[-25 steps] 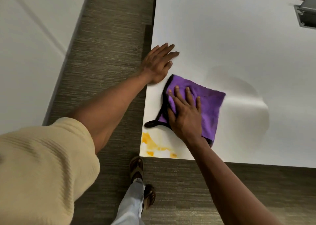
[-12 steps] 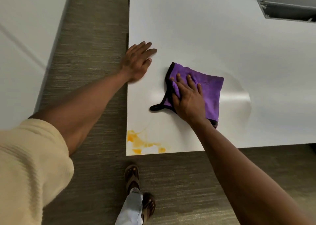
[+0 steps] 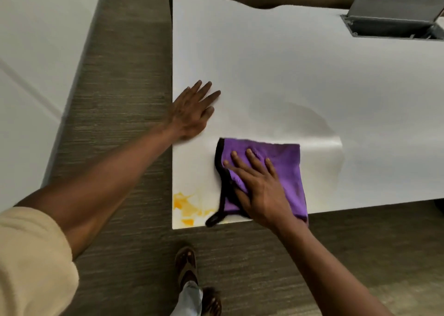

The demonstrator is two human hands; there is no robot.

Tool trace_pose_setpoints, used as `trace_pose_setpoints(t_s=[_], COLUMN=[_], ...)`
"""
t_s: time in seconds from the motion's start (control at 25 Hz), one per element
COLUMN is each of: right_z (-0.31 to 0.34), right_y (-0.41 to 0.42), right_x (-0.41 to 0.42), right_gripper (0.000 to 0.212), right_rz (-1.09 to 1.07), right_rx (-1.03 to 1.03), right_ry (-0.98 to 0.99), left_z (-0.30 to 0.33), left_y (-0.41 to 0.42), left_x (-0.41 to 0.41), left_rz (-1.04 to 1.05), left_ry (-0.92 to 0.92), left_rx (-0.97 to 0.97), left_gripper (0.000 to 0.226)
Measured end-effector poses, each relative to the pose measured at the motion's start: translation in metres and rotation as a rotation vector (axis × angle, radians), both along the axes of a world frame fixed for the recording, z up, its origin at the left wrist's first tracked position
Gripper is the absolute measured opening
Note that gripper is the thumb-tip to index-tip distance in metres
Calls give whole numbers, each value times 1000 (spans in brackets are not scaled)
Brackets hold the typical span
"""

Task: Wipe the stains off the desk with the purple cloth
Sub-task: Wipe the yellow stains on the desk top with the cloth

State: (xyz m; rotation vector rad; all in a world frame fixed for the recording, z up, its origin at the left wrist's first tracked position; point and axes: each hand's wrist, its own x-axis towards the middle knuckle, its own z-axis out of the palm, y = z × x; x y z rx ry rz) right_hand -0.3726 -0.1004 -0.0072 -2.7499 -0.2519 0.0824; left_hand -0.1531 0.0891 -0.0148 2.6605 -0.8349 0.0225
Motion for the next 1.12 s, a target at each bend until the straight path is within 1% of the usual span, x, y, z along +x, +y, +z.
trace_pose_setpoints(t_s=[0.2,0.32,0.44,0.6,0.72,0.8,0.92,1.04,1.12], right_z=[-4,-4,-3,4,3,2,-3,2,2], right_y=[-9,-5,-1,-11,-17,-15,-7,6,12], right_x=[98,122,93,2,-24,-5,55,120,125], right_gripper=[58,57,54,57,55,54,57,51,52], right_rz=[50,36,46,172,220,204,154,72,58], right_rx=[-52,-47,31,29,5,-13,-41,-72,-75], right_ry=[-30,-46,-43,6,39,19,-31,-26,-33], left_z=[-5,-3,-1,10,6,-1,-6,-6,-3], left_y=[3,3,6,5,4,4,4,3,3], left_x=[1,1,0,-9,-7,-1,5,6,5], left_rz=[18,10,20,14,9,26,53,80,80], left_ry=[-38,-24,-4,2,16,-6,-16,-6,0], left_rx=[1,-17,12,114,85,39,-61,-90,-90], left_gripper=[49,49,49,51,51,51,51,51,51])
